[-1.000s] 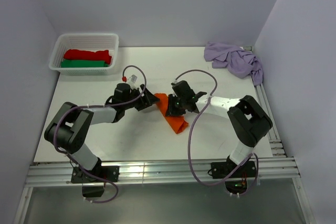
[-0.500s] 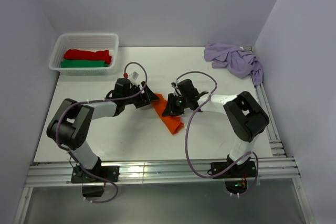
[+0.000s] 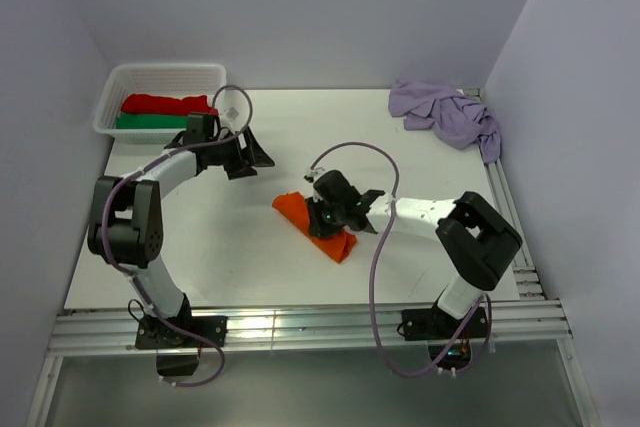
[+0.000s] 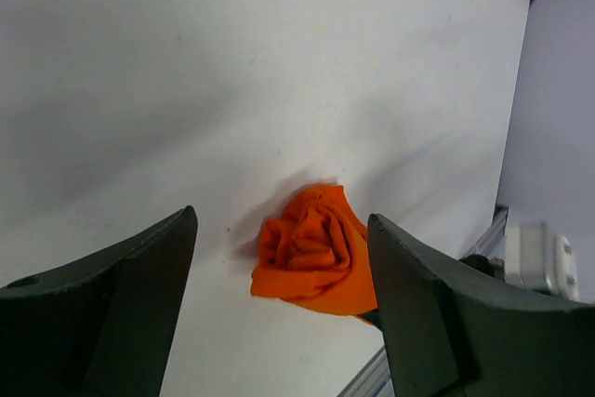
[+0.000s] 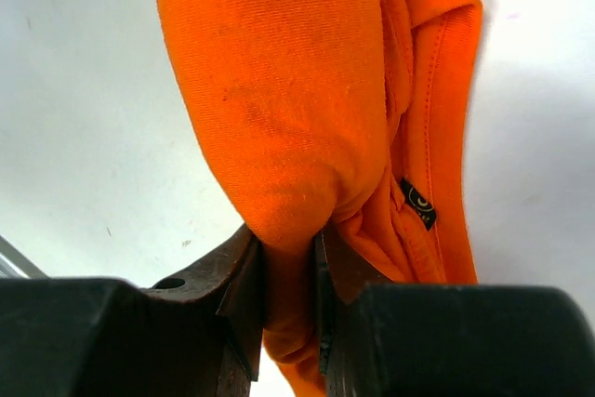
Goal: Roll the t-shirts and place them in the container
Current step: Roll the tshirt
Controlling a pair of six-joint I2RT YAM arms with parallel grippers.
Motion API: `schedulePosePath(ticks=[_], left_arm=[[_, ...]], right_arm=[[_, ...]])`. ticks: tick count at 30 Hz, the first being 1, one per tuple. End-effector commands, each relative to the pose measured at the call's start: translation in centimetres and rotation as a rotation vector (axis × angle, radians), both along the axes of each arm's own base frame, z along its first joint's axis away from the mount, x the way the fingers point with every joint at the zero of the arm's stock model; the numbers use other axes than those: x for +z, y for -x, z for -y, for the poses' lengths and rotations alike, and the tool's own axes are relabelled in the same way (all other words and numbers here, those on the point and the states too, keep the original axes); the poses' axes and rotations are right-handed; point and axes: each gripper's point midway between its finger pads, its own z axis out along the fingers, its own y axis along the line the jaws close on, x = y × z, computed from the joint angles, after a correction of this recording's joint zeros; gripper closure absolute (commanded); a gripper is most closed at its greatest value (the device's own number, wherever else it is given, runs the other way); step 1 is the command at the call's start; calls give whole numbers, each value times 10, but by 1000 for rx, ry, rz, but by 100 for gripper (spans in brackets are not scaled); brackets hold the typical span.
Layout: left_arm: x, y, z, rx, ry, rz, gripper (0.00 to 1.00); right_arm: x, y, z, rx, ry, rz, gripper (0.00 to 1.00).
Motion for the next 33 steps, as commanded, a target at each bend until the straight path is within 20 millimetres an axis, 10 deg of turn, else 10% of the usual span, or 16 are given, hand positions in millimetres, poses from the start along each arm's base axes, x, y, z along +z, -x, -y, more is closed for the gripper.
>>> schedulePosePath(ticks=[1,22,33], left_arm=[[-21,35,16,-197,65,-125,22],[-83,89,61,-392,-140,-243,22],[-125,93,58,-360,-365,-317,48]], right_arm=[[-36,51,36,91,285,-30,100],[-34,83,20,189,357,39,100],[-27,82,19,178,346,71,100]])
